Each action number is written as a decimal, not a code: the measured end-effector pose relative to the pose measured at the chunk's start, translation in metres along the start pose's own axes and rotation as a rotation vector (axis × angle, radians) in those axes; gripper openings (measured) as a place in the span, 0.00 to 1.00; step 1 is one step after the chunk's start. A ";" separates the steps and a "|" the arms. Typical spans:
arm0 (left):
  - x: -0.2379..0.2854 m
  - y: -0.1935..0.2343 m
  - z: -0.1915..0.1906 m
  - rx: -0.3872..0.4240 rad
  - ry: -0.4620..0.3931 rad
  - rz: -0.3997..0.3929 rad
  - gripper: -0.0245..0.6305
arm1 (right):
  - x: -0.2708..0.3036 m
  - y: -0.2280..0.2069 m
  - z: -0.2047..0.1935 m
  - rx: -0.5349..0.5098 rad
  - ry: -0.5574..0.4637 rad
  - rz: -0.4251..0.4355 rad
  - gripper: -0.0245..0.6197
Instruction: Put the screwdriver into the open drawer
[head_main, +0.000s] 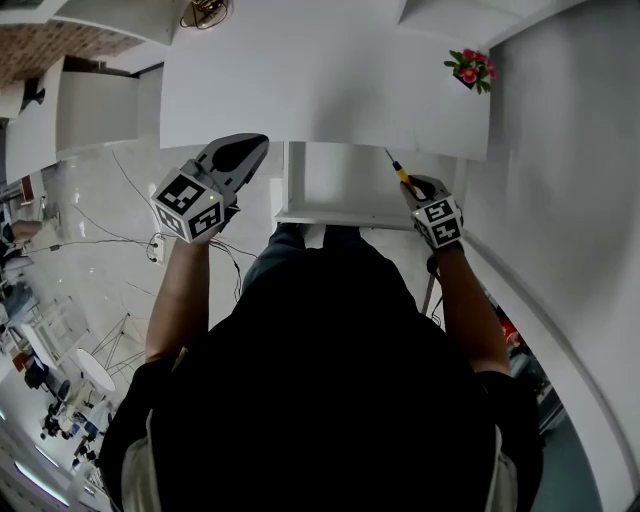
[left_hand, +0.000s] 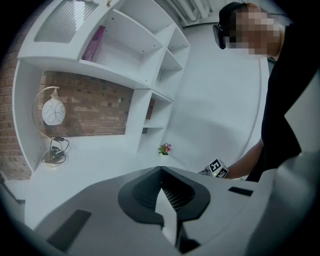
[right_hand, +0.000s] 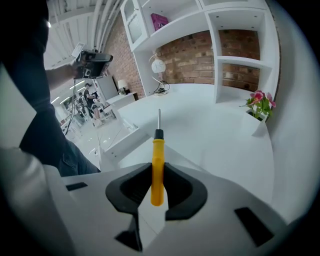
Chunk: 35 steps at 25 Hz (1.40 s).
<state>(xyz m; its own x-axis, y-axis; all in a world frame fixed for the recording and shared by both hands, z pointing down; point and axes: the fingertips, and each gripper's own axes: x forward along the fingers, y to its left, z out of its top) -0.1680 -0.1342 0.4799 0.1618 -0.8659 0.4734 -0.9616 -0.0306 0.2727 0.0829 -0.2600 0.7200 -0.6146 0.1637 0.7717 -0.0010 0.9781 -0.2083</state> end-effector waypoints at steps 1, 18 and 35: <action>-0.002 0.001 -0.002 -0.005 -0.001 0.005 0.06 | 0.004 0.001 -0.002 -0.011 0.011 0.006 0.17; -0.038 0.021 -0.044 -0.077 0.024 0.092 0.06 | 0.072 0.014 -0.035 -0.145 0.174 0.102 0.17; -0.068 0.036 -0.083 -0.155 0.073 0.146 0.06 | 0.129 0.020 -0.069 -0.196 0.302 0.150 0.17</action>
<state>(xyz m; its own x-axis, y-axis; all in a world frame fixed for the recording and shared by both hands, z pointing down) -0.1950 -0.0354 0.5272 0.0441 -0.8171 0.5748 -0.9314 0.1745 0.3195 0.0584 -0.2102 0.8565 -0.3364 0.3088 0.8897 0.2397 0.9417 -0.2362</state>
